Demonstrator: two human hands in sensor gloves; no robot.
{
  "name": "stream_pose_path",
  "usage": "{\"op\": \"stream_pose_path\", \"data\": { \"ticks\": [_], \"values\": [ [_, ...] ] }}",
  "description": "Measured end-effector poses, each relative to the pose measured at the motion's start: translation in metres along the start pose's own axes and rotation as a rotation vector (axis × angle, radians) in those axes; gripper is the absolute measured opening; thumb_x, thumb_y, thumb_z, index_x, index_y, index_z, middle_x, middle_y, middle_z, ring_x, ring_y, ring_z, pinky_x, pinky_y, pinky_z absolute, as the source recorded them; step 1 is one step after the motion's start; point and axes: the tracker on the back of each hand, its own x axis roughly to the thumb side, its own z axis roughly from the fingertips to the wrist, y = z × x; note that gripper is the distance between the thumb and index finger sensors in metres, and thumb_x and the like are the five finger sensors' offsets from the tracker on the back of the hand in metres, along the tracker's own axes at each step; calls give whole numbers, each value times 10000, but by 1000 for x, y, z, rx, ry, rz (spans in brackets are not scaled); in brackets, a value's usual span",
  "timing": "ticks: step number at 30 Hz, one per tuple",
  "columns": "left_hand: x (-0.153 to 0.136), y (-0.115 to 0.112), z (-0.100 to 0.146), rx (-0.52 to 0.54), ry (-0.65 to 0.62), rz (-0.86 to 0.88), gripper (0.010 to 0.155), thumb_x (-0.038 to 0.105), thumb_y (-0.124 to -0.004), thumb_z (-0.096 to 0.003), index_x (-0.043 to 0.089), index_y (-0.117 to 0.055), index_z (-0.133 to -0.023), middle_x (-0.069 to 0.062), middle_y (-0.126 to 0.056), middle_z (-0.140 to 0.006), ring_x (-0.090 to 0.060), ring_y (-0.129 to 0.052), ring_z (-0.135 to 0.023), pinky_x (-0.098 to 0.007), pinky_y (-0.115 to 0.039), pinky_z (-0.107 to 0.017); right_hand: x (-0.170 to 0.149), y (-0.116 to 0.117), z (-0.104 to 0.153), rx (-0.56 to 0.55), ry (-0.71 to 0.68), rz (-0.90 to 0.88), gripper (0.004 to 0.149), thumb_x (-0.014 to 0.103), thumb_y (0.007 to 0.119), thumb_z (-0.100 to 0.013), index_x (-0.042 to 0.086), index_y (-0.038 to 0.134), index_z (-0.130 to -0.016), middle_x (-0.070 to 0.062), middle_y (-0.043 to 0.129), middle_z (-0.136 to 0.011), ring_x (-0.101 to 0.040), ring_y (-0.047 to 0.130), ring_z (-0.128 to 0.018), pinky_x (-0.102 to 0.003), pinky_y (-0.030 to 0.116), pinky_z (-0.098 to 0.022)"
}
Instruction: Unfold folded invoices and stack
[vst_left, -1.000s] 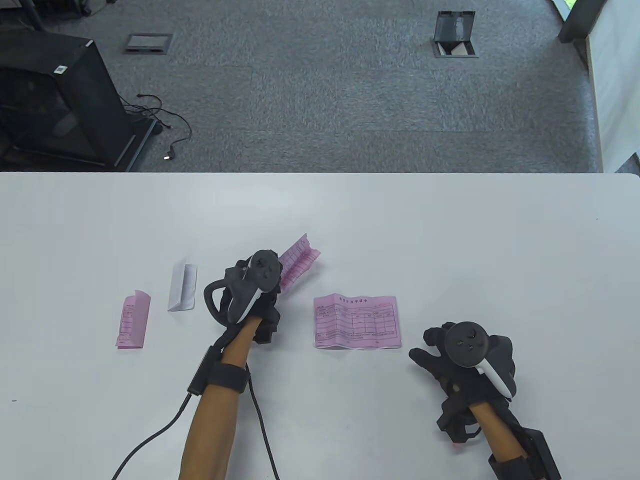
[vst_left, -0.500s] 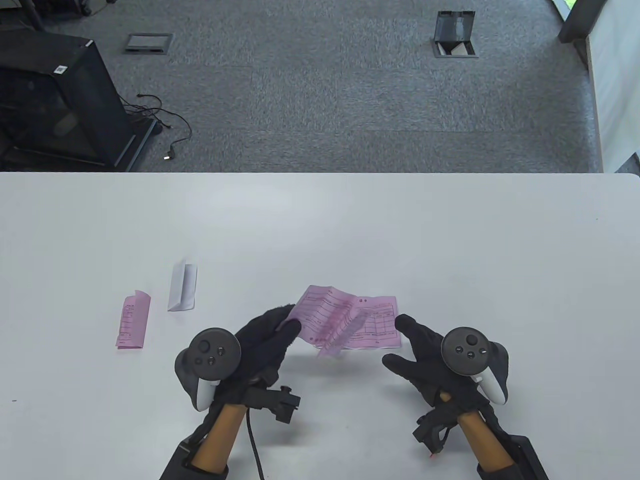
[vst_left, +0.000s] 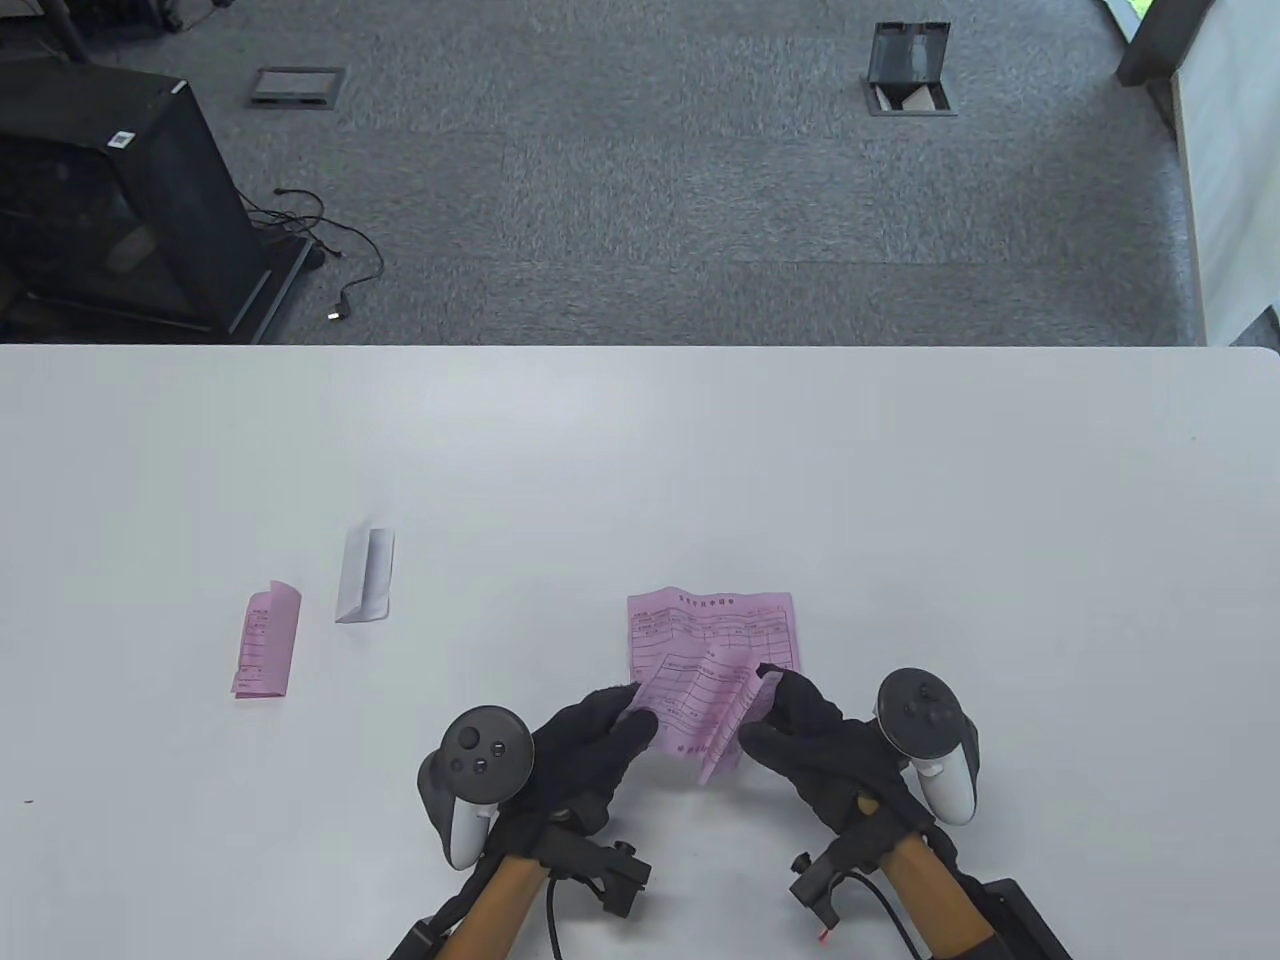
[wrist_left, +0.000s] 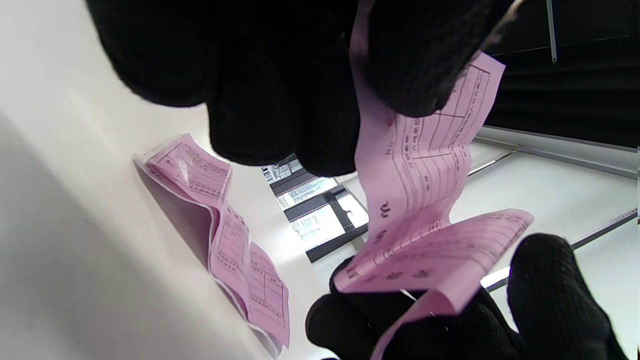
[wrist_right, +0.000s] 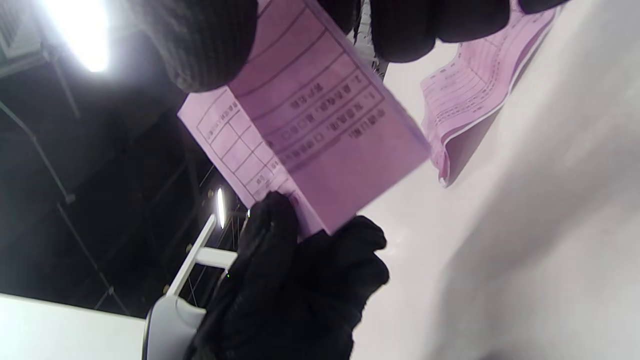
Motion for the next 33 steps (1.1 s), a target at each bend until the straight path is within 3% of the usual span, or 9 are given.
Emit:
{"op": "stream_pose_path", "data": {
  "ticks": [7,12,16,18,20,25,33],
  "values": [
    [1,-5,4,23,-23,-57,405,405,-857,-471,250,-881,-845,-8,-1062,-699,-237,-991,-652,-461,-820,-511,-5,1,-2,-82,34,-57,366,428,750,-463,257,732,-786,-123,757,-899,-455,657,-892,-639,547,-636],
    [1,-12,5,-17,-38,-56,410,418,-858,-471,259,-879,-848,-14,-1057,-718,-252,-984,-669,-469,-814,-518,-5,2,-2,-52,20,-84,332,396,744,-476,248,753,-772,-114,781,-884,-446,673,-889,-639,548,-640],
    [1,-13,4,-120,-2,-48,457,473,-838,-478,258,-859,-881,-73,-1012,-803,-324,-933,-739,-521,-768,-554,1,3,-2,-19,-45,-18,328,367,744,-478,208,774,-763,-116,805,-865,-443,705,-871,-649,550,-638],
    [1,-11,3,-124,3,-66,437,466,-838,-479,260,-874,-863,-74,-1020,-788,-323,-939,-729,-519,-773,-548,6,5,-1,76,-93,14,329,360,744,-479,198,782,-763,-122,810,-862,-445,713,-866,-662,539,-638],
    [0,-10,3,-131,-1,-61,420,454,-842,-478,256,-885,-846,-65,-1028,-765,-313,-949,-708,-512,-779,-540,10,5,0,96,-108,68,331,356,742,-480,190,783,-763,-122,812,-860,-444,718,-864,-664,540,-640],
    [-1,-5,6,-117,2,-83,397,436,-850,-479,258,-894,-831,-60,-1031,-741,-306,-951,-689,-502,-785,-528,12,-8,1,20,-93,185,335,357,740,-478,180,783,-759,-117,823,-845,-436,734,-852,-653,555,-638],
    [-7,3,5,-64,136,-194,397,388,-875,-469,198,-904,-817,-68,-1037,-643,-279,-964,-582,-459,-813,-456,7,-43,5,-165,20,403,338,354,743,-476,164,784,-753,-119,834,-824,-423,759,-825,-636,573,-633]
  ]
}}
